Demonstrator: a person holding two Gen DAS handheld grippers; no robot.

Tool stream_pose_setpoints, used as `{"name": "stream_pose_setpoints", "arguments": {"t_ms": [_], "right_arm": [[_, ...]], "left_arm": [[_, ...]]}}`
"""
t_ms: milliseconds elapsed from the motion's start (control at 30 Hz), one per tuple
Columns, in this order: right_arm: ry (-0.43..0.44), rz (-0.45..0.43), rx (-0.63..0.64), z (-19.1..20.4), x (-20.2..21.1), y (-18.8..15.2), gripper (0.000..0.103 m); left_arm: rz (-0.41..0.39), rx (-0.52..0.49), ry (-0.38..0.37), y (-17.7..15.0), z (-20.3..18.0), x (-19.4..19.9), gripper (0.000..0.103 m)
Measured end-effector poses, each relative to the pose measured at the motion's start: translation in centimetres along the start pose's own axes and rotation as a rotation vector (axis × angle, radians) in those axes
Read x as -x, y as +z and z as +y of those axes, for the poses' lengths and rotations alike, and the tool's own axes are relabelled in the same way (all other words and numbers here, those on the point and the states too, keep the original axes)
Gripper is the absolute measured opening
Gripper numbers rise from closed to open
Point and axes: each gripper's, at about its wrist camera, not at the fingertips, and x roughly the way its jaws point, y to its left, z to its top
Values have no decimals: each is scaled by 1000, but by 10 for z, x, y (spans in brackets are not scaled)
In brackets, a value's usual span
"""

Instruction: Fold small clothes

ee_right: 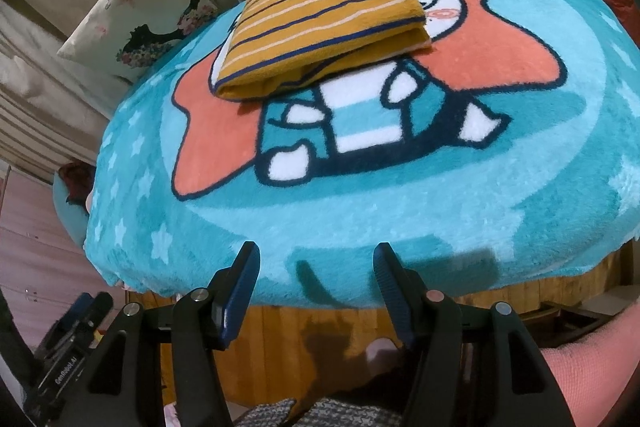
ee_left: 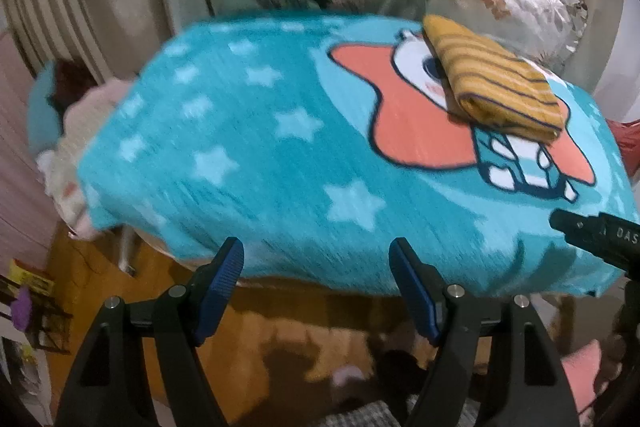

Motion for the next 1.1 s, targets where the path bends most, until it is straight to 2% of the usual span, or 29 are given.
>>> {"name": "stream_pose_setpoints", "arguments": {"t_ms": [100, 200, 267, 367, 433, 500, 567, 633, 700, 800, 933, 1100], "right_arm": [[-10, -11, 19, 4, 3, -1, 64], [-24, -29, 38, 8, 8, 0, 64], [-26, -48, 47, 10, 14, 2, 64], [-37, -94, 75, 15, 27, 6, 64], [-51, -140, 103, 21, 39, 9, 64], [-65, -189, 133, 27, 52, 11, 64], [-78, -234, 162, 34, 63, 13, 64], [-89, -273, 184, 40, 73, 14, 64], [-99, -290, 203, 44, 77, 15, 65], [-117, -292, 228, 49, 77, 14, 66], [-135, -288, 244, 50, 72, 9, 66], [-164, -284, 264, 49, 69, 5, 66]], "left_arm": [[-118, -17, 78, 6, 0, 20, 74], [-245, -13, 97, 11, 3, 45, 75], [-341, 13, 89, 15, 8, 67, 92], [-502, 49, 114, 19, 17, 98, 103], [-588, 79, 150, 22, 23, 116, 103], [-617, 87, 153, 29, 27, 124, 103], [-608, 90, 76, 38, 33, 131, 103], [-564, 79, 4, 50, 33, 132, 103], [-541, 55, -46, 59, 28, 131, 103], [-459, 1, -120, 68, 14, 115, 103], [-328, -30, -204, 57, -8, 87, 103], [-191, -57, -244, 32, -28, 57, 103]]}}
